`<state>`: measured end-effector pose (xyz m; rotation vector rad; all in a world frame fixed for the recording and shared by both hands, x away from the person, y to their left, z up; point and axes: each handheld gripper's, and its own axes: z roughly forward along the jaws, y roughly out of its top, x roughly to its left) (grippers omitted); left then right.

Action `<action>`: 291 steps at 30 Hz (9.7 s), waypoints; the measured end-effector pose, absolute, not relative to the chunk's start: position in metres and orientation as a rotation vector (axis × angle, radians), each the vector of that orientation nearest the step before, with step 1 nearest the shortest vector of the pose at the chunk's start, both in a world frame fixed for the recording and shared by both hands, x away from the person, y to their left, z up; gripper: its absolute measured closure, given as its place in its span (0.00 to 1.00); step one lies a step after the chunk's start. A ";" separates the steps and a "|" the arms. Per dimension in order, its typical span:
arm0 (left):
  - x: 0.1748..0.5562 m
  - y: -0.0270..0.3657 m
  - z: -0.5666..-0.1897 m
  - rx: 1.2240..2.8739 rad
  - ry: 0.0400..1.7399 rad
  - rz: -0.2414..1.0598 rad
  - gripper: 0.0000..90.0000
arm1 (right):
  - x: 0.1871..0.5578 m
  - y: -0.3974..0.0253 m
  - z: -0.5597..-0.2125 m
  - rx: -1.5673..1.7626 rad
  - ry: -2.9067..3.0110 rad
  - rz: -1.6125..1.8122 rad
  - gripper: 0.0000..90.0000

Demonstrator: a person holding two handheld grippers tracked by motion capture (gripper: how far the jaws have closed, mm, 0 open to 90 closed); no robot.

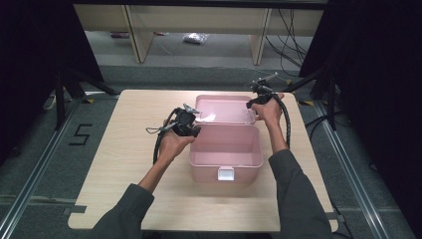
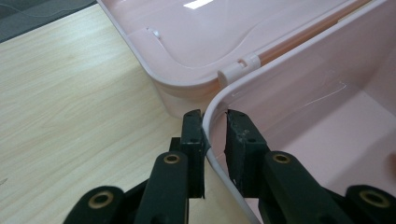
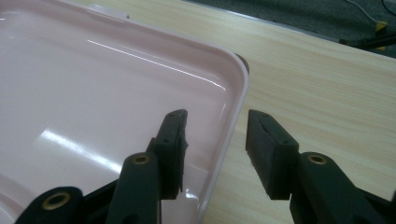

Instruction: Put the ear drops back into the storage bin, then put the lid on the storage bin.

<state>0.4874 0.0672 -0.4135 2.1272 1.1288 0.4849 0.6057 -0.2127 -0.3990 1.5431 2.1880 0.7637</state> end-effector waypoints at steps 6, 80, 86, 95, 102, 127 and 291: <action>0.487 0.067 -0.414 2.127 1.127 0.483 0.86 | 0.606 -0.210 -0.399 1.541 2.186 0.751 0.67; 0.485 0.063 -0.415 2.092 1.172 0.517 0.86 | 0.527 -0.218 -0.314 1.252 2.016 0.921 0.94; 0.485 0.062 -0.415 2.087 1.176 0.524 0.85 | 0.518 -0.222 -0.312 1.223 2.012 0.947 0.94; 0.486 0.063 -0.415 2.090 1.169 0.522 0.85 | 0.503 -0.223 -0.310 1.198 1.995 0.976 0.94; 0.485 0.063 -0.416 2.081 1.166 0.535 0.85 | 0.494 -0.226 -0.310 1.187 1.977 1.034 0.94; 0.487 0.063 -0.418 2.083 1.154 0.558 0.85 | 0.540 -0.226 -0.331 1.373 1.966 1.116 0.92; 0.317 0.149 -0.441 2.010 0.929 0.338 0.39 | 0.383 -0.250 -0.373 1.036 2.009 1.161 0.91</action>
